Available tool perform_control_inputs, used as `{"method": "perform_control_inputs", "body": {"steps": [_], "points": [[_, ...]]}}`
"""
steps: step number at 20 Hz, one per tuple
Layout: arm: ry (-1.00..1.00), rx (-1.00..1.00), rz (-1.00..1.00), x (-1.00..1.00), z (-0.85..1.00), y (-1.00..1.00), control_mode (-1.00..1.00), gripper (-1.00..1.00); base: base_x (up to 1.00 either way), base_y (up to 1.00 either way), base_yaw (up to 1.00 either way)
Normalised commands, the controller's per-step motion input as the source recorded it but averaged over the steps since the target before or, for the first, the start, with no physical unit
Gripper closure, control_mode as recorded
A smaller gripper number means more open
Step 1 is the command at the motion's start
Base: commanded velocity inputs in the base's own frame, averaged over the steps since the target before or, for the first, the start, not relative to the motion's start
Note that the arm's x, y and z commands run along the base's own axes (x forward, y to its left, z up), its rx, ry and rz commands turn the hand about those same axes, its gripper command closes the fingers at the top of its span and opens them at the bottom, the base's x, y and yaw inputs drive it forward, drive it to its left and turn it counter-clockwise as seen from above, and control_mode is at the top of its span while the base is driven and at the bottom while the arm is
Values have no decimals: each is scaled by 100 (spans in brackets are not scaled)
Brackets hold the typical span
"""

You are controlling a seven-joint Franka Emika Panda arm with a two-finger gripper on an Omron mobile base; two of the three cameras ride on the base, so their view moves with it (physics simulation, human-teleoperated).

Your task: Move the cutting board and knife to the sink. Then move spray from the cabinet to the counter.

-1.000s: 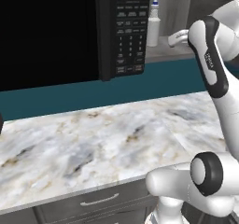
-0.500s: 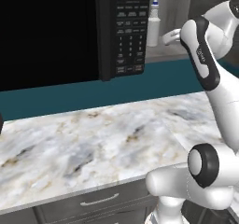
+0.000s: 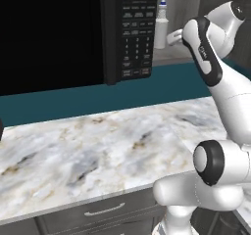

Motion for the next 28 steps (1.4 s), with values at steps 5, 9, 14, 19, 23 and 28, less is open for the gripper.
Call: {"method": "perform_control_inputs", "body": {"steps": [5,9,14,19,23,28], "points": [[0,0,0,21,0,0,-100,-100,0,0,0],[0,0,0,20,0,1,-100,-100,0,0,0],[0,0,0,19,-1,0,-100,-100,0,0,0],[0,0,0,21,-7,5,-100,-100,0,0,0],[0,0,0,21,-6,3,-100,-100,0,0,0],[0,0,0,22,-5,2,-100,-100,0,0,0]]}}
